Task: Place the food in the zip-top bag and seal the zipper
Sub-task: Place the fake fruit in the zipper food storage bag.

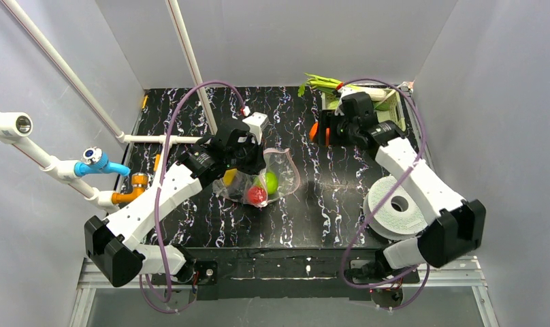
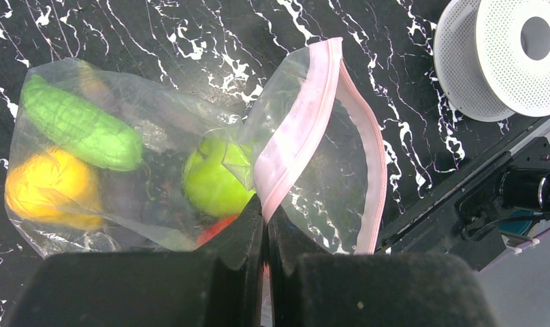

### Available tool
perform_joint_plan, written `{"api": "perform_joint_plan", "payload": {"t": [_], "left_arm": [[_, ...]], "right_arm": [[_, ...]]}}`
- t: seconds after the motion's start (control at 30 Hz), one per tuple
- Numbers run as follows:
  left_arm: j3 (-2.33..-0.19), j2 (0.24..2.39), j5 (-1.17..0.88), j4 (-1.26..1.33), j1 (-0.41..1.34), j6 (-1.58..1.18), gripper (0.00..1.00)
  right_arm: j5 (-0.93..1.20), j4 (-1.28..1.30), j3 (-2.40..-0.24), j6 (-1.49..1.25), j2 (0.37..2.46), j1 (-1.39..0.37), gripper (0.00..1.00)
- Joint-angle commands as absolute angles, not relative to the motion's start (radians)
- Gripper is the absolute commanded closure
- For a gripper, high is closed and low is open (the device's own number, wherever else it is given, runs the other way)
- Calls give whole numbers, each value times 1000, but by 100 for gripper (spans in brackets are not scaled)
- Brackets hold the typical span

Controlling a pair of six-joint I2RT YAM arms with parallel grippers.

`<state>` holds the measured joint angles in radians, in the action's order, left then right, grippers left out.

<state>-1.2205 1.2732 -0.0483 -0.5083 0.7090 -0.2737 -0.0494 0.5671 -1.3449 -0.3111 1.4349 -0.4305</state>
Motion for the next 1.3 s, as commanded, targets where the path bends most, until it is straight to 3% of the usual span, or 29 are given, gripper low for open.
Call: {"api": "perform_joint_plan", "payload": {"t": [0.0, 0.4, 0.93, 1.27], "left_arm": [[-1210, 1232, -31, -506, 706, -276, 100], [-1190, 1205, -28, -478, 706, -270, 100], [-1166, 1170, -82, -434, 707, -268, 100], [-1162, 1274, -270, -396, 712, -368, 100]], "right_arm": [[95, 558, -1301, -314, 1308, -489, 98], [384, 509, -1195, -286, 1146, -623, 95], [339, 408, -1152, -343, 1234, -726, 95], [188, 394, -1027, -363, 1178, -730, 96]]}}
